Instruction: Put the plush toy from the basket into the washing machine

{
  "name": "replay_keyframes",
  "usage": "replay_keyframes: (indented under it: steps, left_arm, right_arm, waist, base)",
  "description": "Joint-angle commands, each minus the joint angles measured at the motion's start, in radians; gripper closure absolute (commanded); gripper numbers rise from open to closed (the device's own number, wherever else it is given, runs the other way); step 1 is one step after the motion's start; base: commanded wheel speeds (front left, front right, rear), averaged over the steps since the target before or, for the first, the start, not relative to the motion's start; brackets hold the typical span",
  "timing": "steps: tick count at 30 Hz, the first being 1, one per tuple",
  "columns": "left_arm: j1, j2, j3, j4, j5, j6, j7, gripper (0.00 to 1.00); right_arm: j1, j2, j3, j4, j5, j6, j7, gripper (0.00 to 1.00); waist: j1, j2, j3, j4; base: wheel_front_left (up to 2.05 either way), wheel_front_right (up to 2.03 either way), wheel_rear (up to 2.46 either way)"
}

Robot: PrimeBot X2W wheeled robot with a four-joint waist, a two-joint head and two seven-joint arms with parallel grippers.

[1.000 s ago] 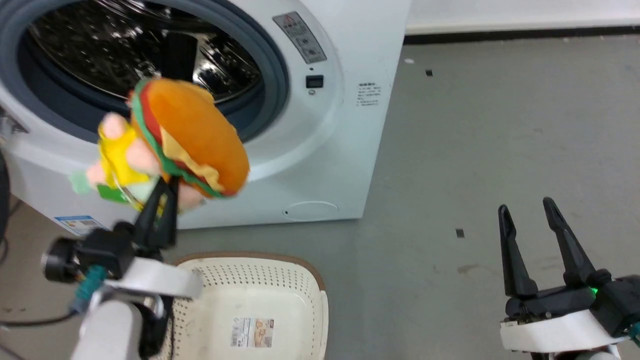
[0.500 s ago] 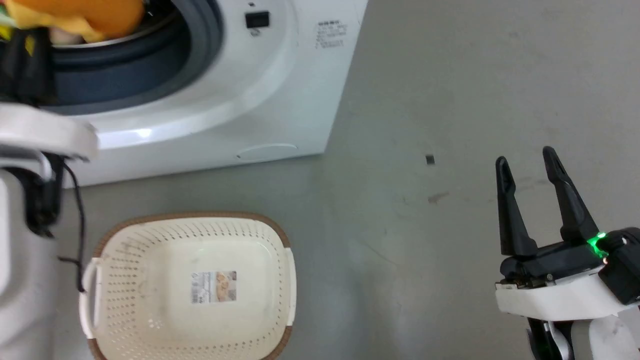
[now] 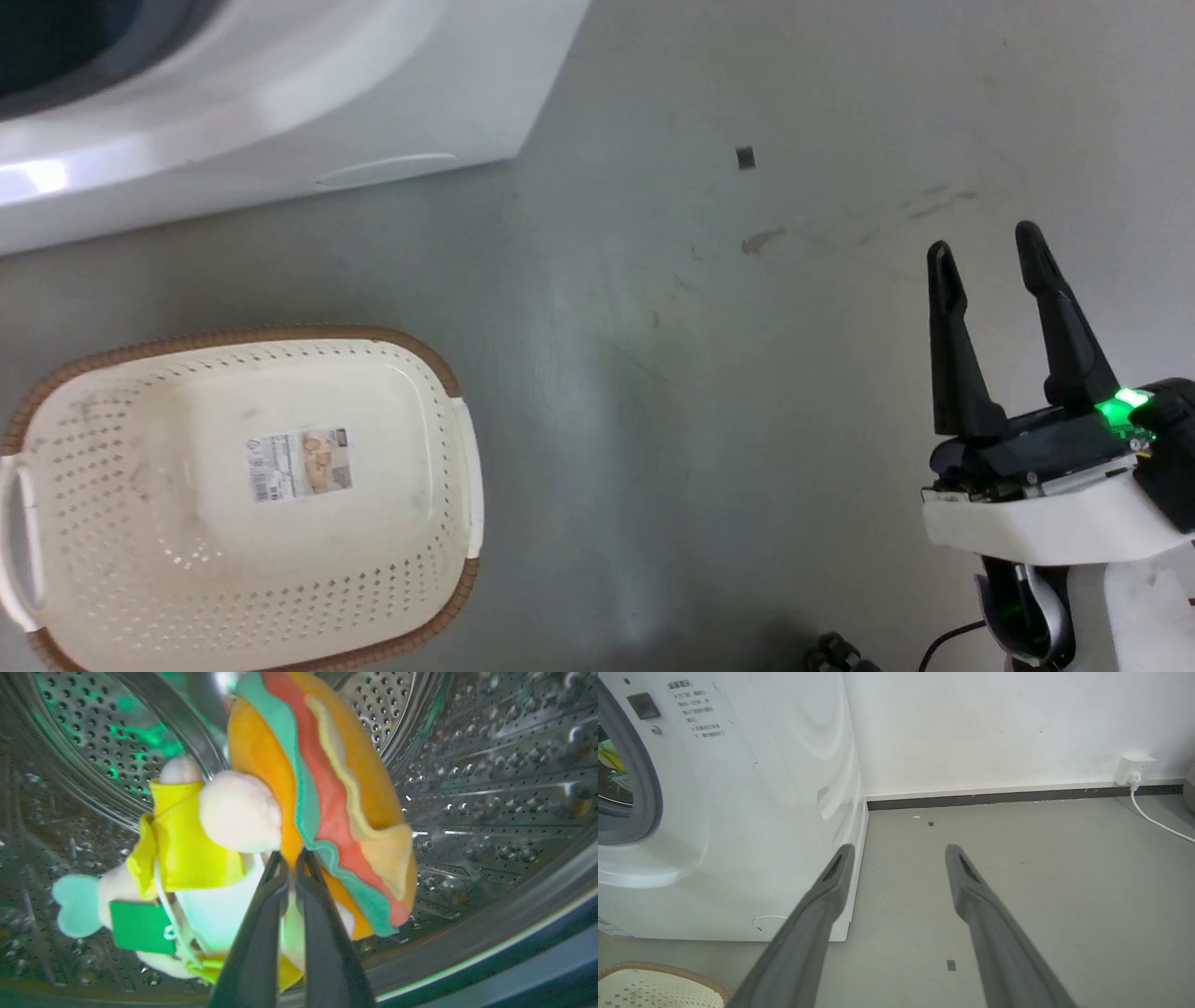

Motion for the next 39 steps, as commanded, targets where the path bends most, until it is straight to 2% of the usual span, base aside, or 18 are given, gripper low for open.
replay_keyframes:
  steps: [1, 12, 22, 23, 24, 30, 39]
  left_arm:
    - [-0.043, 0.011, -0.018, 0.024, 0.013, -0.005, 0.012, 1.00]
    - [-0.216, 0.048, -0.134, 0.252, 0.015, -0.022, 0.123, 1.00]
    - [-0.258, 0.040, -0.260, 0.379, -0.029, -0.024, 0.095, 1.00]
    - [-0.255, 0.039, -0.270, 0.389, -0.042, -0.024, 0.085, 0.33]
    - [-0.252, 0.037, -0.275, 0.398, -0.055, -0.024, 0.071, 0.00]
    - [-0.219, 0.014, -0.306, 0.455, -0.100, -0.025, -0.014, 0.00]
    - [-0.057, -0.078, -0.352, 0.469, -0.228, -0.025, -0.222, 0.00]
  right_arm:
    - [-0.022, 0.000, 0.007, 0.000, 0.007, 0.001, -0.004, 0.00]
    - [-0.044, 0.000, 0.032, -0.004, 0.018, 0.001, -0.004, 0.00]
    - [-0.053, 0.000, 0.030, 0.002, 0.008, 0.001, -0.004, 0.00]
    - [-0.055, 0.000, 0.029, 0.003, 0.006, 0.001, -0.004, 0.00]
    - [-0.057, 0.000, 0.027, 0.004, 0.004, 0.001, -0.004, 0.00]
    - [-0.059, 0.000, 0.010, 0.009, -0.026, 0.001, -0.004, 0.00]
    - [-0.023, 0.000, -0.017, 0.035, -0.090, 0.001, -0.004, 0.00]
  waist:
    - [-0.0002, 0.0000, 0.035, -0.023]
    - [-0.0002, 0.0000, 0.091, -0.045]
    - [-0.0002, 0.0000, 0.089, -0.029]
    - [-0.0002, 0.0000, 0.083, -0.025]
    - [-0.0002, 0.0000, 0.075, -0.021]
    - [-0.0002, 0.0000, 0.002, 0.017]
    - [-0.0002, 0.0000, -0.214, 0.109]
  base:
    - [0.00, 0.00, 0.00]
    - [0.00, 0.00, 0.00]
    - [0.00, 0.00, 0.00]
    - [0.00, 0.00, 0.00]
    - [0.00, 0.00, 0.00]
    - [0.00, 0.00, 0.00]
    - [0.00, 0.00, 0.00]
